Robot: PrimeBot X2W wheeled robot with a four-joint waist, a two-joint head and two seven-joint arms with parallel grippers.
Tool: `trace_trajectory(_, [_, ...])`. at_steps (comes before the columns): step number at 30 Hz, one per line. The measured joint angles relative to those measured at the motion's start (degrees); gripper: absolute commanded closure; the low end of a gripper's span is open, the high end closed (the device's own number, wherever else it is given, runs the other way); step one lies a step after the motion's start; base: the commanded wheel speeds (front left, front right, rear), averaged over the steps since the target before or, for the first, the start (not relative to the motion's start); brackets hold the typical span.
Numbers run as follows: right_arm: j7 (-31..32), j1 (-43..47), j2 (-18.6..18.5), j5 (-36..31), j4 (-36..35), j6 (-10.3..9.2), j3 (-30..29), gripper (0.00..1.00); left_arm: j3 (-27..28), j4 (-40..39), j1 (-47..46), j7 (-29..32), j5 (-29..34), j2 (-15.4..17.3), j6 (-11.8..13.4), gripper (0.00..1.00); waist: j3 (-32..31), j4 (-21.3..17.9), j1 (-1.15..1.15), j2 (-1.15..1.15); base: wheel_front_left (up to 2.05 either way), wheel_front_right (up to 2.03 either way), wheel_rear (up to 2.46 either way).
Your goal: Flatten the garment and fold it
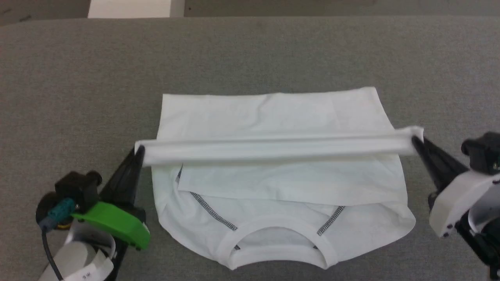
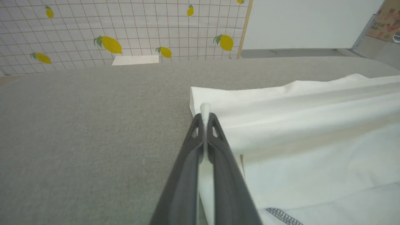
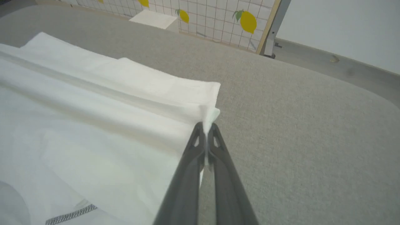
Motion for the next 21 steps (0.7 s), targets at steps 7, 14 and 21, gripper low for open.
trace_trajectory(7, [5.9, 13.5, 3.5, -0.2, -3.6, 0.00, -5.2, 1.00, -2.2, 0.7, 8.6, -0.1, -3.7, -1.2, -1.1, 1.00, -3.8, 2.3, 0.00, 0.00, 0.00, 0.00, 0.00])
trace_trajectory(14, [10.9, 19.2, 7.4, -1.8, -2.1, 0.00, -7.4, 1.00, -5.7, 6.6, 10.3, -0.5, -3.6, -2.4, -3.1, 1.00, -5.2, 3.1, 0.00, 0.00, 0.00, 0.00, 0.00])
trace_trajectory(21, [13.0, 20.1, 10.7, -2.1, 2.9, 0.00, -7.2, 0.00, -8.4, 13.5, 9.8, 0.6, -3.5, -3.3, -4.7, 0.00, -5.4, 2.9, 0.00, 0.00, 0.00, 0.00, 0.00])
